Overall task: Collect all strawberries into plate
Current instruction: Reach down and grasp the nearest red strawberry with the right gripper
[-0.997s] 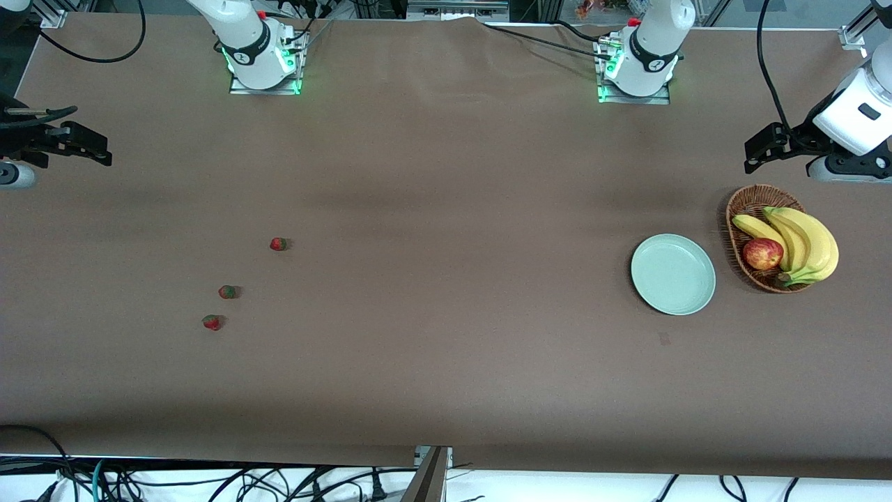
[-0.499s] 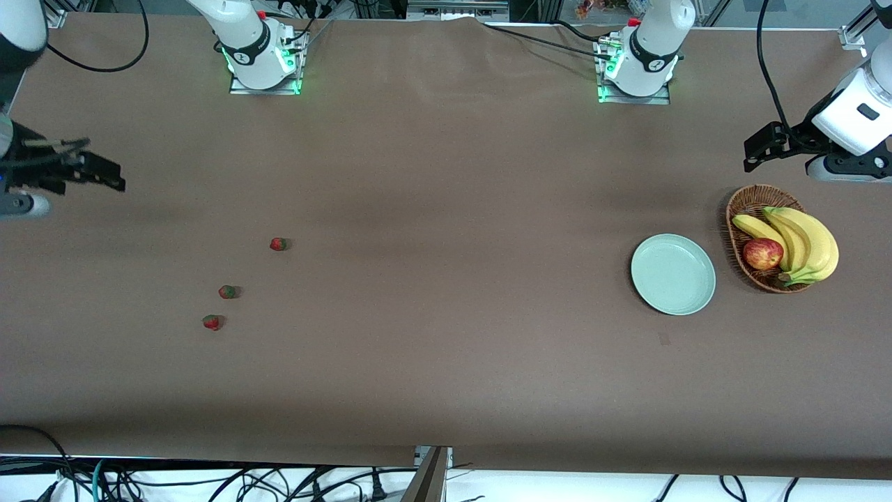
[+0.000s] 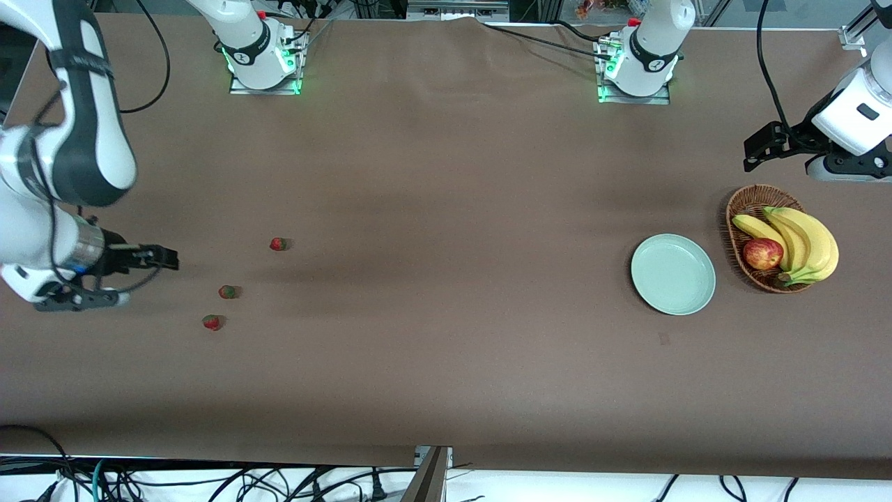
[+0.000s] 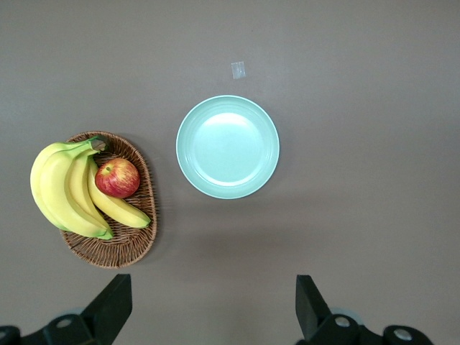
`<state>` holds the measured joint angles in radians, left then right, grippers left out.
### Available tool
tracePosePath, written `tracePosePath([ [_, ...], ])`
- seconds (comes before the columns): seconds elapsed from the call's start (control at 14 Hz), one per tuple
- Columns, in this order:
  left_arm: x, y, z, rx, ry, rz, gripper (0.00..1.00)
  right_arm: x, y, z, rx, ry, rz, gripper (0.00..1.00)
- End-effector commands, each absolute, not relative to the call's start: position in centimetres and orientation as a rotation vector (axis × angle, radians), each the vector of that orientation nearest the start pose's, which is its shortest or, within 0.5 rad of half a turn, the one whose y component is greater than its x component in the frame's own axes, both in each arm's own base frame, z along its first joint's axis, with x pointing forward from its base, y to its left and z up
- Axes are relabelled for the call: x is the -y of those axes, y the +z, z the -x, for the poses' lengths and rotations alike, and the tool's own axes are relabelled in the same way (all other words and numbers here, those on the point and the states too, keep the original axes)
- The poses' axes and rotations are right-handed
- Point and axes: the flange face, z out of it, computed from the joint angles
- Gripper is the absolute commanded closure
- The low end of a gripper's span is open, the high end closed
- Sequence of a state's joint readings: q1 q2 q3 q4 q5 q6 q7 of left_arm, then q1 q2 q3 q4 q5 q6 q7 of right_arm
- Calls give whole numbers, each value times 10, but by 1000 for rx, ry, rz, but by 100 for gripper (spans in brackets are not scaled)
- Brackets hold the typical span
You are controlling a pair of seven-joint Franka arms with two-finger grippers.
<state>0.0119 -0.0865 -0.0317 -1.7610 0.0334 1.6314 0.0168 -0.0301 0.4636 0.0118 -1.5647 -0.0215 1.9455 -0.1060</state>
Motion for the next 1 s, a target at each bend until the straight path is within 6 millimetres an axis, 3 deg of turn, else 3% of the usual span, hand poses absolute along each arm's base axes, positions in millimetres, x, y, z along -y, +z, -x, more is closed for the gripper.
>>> tracePosePath([
  [0.0,9,592,-526,-48,71,3106,0,14,331,-690,141,90,3142,0],
  [0.28,9,592,-526,-48,71,3108,0,16,258,-704,145,22,3143,0],
  [0.43,8,592,-526,-46,71,3107,0,19,234,-707,163,-14,3143,0],
  [0.64,8,592,-526,-46,71,3107,0,24,209,-709,154,-48,3143,0],
  [0.93,8,592,-526,-46,71,3108,0,25,200,-709,154,-58,3143,2],
])
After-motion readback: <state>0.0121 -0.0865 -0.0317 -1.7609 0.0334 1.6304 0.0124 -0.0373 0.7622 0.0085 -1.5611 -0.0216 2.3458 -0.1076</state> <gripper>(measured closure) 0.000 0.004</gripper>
